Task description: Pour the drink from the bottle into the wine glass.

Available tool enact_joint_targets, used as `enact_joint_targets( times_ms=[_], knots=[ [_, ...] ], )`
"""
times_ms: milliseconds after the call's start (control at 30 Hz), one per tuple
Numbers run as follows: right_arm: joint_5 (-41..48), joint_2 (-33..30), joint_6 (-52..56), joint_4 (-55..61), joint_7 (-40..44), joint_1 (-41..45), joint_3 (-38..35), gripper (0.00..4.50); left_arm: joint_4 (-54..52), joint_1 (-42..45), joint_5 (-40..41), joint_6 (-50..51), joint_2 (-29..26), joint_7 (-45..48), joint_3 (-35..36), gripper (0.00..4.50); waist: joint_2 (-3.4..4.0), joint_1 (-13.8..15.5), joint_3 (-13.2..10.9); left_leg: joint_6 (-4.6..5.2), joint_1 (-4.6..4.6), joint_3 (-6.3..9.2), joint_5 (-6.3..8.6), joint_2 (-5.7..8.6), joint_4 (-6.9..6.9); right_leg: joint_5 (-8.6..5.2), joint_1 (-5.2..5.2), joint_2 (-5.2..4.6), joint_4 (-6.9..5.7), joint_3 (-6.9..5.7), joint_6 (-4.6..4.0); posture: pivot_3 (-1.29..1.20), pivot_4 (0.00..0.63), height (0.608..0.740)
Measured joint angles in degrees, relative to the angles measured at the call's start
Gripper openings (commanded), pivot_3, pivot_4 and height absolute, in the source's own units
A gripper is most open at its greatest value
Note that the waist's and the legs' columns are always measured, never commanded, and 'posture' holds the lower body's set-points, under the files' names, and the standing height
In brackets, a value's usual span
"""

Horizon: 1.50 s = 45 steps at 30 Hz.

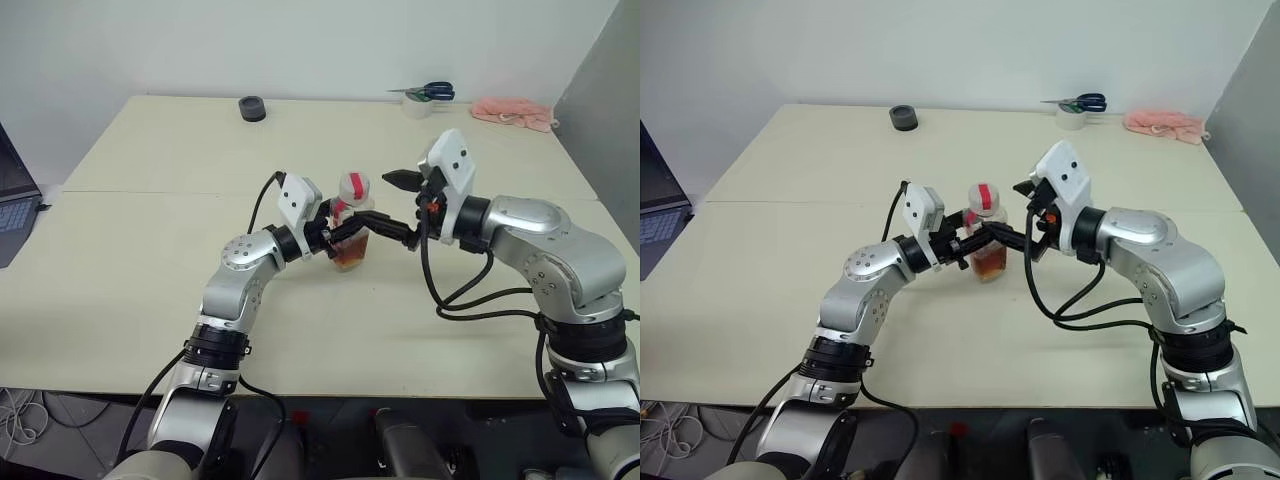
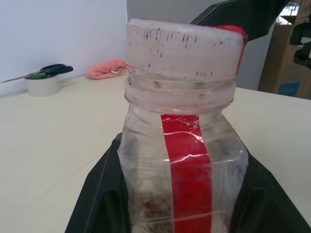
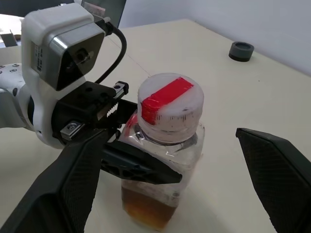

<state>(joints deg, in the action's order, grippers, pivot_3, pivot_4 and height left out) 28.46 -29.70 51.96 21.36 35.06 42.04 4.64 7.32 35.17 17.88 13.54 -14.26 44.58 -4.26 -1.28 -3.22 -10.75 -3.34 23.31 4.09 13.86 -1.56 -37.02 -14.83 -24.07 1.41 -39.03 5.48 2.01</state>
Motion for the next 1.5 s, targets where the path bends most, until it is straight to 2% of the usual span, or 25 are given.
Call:
enact_joint_targets(
  times_ms=[100,433,567,667,867,1167,1333,1500],
  knots=[
    [0.13,0.65,0.02,0.06,-0.3,0.0,-0.07,4.5,0.0,0.0,0.0,0.0,0.0,0.02,0.0,1.82,0.0,0.0,0.0,0.0,0.0,0.0,0.0,0.0,0.01,0.0,0.0,0.0,0.0,0.0,0.0,0.0,0.15,0.74],
    [-1.36,8.51,0.01,-2.44,-8.11,1.85,-0.5,4.5,-0.03,-0.02,0.0,-0.19,0.24,-0.03,-0.02,1.82,0.0,0.0,0.0,0.0,0.0,0.0,0.0,-0.01,0.01,0.0,-0.01,0.0,0.0,0.0,0.0,0.0,0.15,0.74],
    [-1.88,8.67,0.16,-2.94,-8.9,1.86,0.1,4.5,-0.02,-0.02,0.0,-0.21,0.25,-0.04,-0.01,1.82,0.0,0.01,0.0,0.0,0.0,0.0,0.0,-0.01,0.01,0.0,-0.01,0.0,0.0,0.01,0.0,0.0,0.15,0.74],
    [-2.23,9.29,0.19,-3.62,-9.16,1.94,0.3,3.93,-0.02,-0.02,-0.01,-0.22,0.24,-0.06,-0.01,1.82,0.0,-0.02,0.0,0.0,-0.01,0.01,0.0,-0.01,0.02,0.0,-0.01,0.01,-0.01,0.0,0.0,0.0,0.15,0.74],
    [-2.31,10.63,0.3,-4.13,-9.04,2.58,0.73,1.82,-0.03,-0.02,-0.02,-0.24,0.18,-0.18,0.03,1.82,0.0,-0.03,0.0,0.0,0.0,0.01,0.0,-0.01,0.02,0.0,-0.01,0.01,0.0,0.0,0.0,0.0,0.15,0.74],
    [0.61,11.15,0.93,-3.72,-8.21,4.18,-1.75,1.72,0.03,-0.19,-0.06,-0.31,0.01,-0.16,0.02,1.82,0.0,-0.03,0.0,0.0,0.0,0.02,0.0,-0.02,0.02,0.0,-0.01,0.01,-0.01,-0.01,0.0,0.0,0.15,0.74],
    [5.35,10.38,1.58,-3.51,-6.55,5.2,-6.14,1.72,0.03,-0.18,-0.1,-0.31,-0.03,-0.12,0.02,1.82,0.0,-0.03,0.0,0.0,0.01,0.01,0.0,-0.01,0.02,0.0,-0.01,0.0,0.0,0.0,-0.01,0.0,0.15,0.74],
    [3.19,6.86,0.53,-4.77,-12.14,4.87,-12.77,1.72,0.03,-0.16,-0.14,-0.31,-0.21,-0.08,0.0,1.82,0.0,0.07,0.0,0.0,0.01,0.02,0.0,0.0,0.01,0.0,0.02,0.0,0.02,-0.02,0.0,0.0,0.15,0.74]
  ],
)
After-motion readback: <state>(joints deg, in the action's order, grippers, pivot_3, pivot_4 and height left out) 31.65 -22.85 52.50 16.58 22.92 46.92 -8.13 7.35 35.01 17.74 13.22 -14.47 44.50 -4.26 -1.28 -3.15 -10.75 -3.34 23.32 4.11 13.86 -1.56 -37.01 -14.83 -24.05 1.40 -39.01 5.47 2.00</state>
